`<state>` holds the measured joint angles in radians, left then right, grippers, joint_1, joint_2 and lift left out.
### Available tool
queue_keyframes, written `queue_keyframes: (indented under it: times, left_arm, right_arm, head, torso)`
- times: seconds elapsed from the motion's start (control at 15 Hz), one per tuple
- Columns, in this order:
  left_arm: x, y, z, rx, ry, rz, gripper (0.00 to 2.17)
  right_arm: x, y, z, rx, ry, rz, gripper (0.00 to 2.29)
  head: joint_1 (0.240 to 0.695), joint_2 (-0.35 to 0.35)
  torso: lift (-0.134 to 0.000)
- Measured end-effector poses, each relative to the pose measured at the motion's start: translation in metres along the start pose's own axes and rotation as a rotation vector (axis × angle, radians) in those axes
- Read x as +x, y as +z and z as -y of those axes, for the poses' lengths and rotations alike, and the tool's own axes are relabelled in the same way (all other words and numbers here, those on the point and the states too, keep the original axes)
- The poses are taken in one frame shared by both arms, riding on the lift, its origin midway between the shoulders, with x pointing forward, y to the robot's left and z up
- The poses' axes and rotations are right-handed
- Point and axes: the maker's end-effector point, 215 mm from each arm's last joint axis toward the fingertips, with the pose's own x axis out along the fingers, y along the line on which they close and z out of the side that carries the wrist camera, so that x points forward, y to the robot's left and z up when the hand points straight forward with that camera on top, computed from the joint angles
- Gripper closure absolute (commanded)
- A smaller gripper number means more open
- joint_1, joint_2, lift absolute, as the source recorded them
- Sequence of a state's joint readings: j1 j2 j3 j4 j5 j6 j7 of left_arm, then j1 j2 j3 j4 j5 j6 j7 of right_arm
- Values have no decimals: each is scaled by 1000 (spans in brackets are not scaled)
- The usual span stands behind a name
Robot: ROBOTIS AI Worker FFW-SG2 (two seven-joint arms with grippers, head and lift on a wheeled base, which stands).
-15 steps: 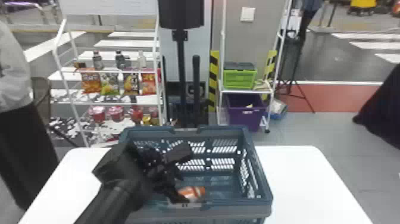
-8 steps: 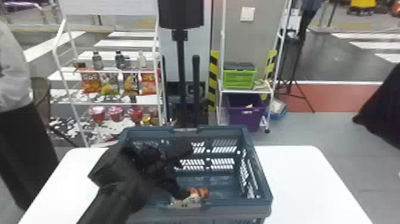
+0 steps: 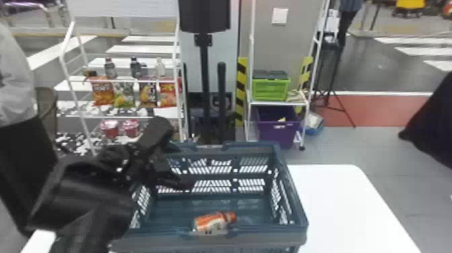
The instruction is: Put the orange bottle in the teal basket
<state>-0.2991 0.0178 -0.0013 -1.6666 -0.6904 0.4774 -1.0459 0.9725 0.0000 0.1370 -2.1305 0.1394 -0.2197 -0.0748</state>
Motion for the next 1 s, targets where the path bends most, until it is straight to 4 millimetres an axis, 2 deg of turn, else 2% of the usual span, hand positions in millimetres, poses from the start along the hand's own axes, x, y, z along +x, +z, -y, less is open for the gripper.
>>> queue_keyframes:
  times: [0.13,0.33,0.47,0.6,0.73,0.8,1.0]
  left_arm:
    - [-42,1,-22,-122,113,83,151]
    - [-123,-19,-40,-282,294,174,151]
    - [-170,-39,-38,-336,388,195,151]
    - [-211,-72,-27,-400,472,183,151]
    - [-239,-99,-10,-417,530,161,151]
    - [-246,-107,0,-409,546,158,151]
    - [-253,-133,38,-424,580,172,151]
  right_arm:
    - [1,6,-1,4,3,11,130]
    - [1,15,-7,5,26,27,130]
    - [1,20,-11,4,42,38,130]
    - [1,25,-15,5,55,47,130]
    - [1,27,-17,10,63,51,130]
    - [2,29,-19,11,68,55,130]
    - [4,34,-23,17,79,68,130]
  head:
    - [499,0]
    - [499,0]
    - [499,0]
    - [499,0]
    - [499,0]
    - [499,0]
    - [499,0]
  torso:
    - [0]
    - [0]
    - [0]
    - [0]
    - [0]
    - [0]
    - [0]
